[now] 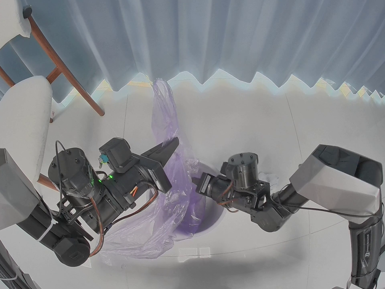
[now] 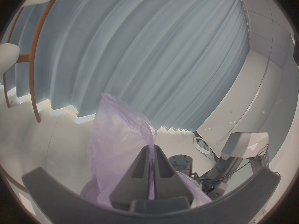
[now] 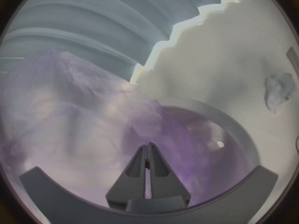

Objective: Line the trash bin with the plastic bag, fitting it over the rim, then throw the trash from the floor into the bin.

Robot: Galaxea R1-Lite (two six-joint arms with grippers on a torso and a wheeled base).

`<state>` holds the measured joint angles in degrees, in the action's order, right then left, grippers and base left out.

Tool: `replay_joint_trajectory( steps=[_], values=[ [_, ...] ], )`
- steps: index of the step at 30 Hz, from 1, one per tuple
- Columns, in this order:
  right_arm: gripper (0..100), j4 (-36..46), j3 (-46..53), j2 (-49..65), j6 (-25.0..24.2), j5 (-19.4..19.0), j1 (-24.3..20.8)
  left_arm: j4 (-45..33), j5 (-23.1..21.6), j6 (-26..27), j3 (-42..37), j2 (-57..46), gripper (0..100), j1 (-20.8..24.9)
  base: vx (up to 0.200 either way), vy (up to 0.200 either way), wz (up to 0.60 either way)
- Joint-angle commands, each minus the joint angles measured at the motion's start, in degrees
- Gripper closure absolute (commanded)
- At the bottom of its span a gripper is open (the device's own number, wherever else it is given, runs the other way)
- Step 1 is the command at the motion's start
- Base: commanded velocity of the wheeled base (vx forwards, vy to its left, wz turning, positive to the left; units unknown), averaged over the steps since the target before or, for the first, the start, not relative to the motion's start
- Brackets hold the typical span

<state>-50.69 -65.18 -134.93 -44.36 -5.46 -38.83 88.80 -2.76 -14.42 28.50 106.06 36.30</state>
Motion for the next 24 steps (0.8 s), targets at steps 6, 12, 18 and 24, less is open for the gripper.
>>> replay_joint_trajectory(
  steps=[6,12,18,24],
  values=[
    [100,-1.7,27.8,16.4,6.6,0.2,-0.6,0.1,0.4,0.1,-0.5,0.6,100,0.3,0.0,0.0,0.0],
    [100,-4.1,33.5,16.6,6.5,0.6,-6.4,0.1,0.4,0.3,-0.7,0.4,100,0.5,0.0,0.0,0.0],
    [100,-6.0,34.3,13.8,5.2,2.1,-13.3,0.1,0.4,0.4,-0.7,0.1,100,0.5,0.0,0.0,0.0],
    [100,-14.0,33.2,7.0,3.8,3.4,-20.0,0.1,0.5,0.4,-0.6,-0.1,100,0.4,0.0,0.0,0.0]
  ],
)
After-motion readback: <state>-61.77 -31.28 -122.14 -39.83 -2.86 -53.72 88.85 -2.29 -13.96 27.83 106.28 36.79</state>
